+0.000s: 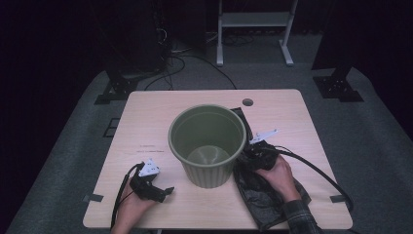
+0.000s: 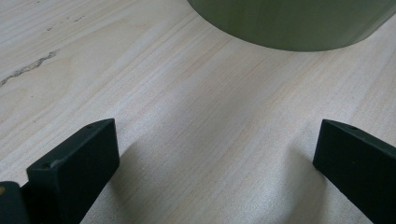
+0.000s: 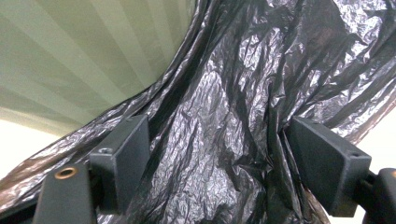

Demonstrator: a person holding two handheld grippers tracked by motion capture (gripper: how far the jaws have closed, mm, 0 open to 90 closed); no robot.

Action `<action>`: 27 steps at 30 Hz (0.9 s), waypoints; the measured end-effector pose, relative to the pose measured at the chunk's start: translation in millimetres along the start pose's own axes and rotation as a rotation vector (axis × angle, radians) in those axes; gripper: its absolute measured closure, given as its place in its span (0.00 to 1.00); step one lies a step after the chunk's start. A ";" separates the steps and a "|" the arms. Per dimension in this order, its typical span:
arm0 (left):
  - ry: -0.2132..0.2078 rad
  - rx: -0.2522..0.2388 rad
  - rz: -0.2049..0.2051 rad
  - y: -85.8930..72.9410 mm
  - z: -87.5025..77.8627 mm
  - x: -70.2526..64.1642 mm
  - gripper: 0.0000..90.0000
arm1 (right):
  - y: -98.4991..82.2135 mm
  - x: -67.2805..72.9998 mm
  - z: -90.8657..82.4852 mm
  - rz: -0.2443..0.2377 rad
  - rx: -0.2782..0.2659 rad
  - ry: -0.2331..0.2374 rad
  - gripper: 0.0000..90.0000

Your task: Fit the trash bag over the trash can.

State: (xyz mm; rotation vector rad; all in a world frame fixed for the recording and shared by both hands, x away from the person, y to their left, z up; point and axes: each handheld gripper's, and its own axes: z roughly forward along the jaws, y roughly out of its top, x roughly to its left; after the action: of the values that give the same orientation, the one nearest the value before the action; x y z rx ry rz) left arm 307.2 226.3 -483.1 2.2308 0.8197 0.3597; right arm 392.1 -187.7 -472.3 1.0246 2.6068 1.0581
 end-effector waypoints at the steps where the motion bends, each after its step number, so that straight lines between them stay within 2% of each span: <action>1: 0.000 0.000 0.000 0.0 0.0 0.0 0.00 | 0.7 1.6 1.1 -0.017 0.002 -0.013 0.25; 5: 0.000 0.000 0.000 0.0 0.0 -0.1 0.00 | -1.5 8.7 1.7 -0.066 -0.011 -0.080 0.39; 6: 0.000 0.000 0.000 0.0 0.0 -0.1 0.00 | -1.9 9.6 1.2 -0.066 -0.013 -0.081 0.43; 13: 0.000 0.000 0.000 -0.1 0.0 -0.1 0.00 | -2.5 12.6 -1.7 -0.081 -0.020 -0.033 0.90; 15: 0.000 0.000 0.000 0.0 0.0 0.0 0.00 | -2.7 12.2 -1.8 -0.080 -0.016 -0.010 0.98; 19: 0.000 0.000 0.000 0.0 0.0 0.0 0.00 | -2.6 13.4 -2.4 -0.090 -0.007 0.041 1.00; 27: 0.000 0.000 0.000 0.0 0.0 0.0 0.00 | 4.7 17.7 -25.8 -0.101 -0.085 0.145 1.00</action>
State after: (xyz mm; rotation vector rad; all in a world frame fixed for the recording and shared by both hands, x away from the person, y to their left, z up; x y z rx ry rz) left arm 307.1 226.3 -483.1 2.2306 0.8198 0.3595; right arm 371.8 -188.4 -448.1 0.8174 2.6665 1.2501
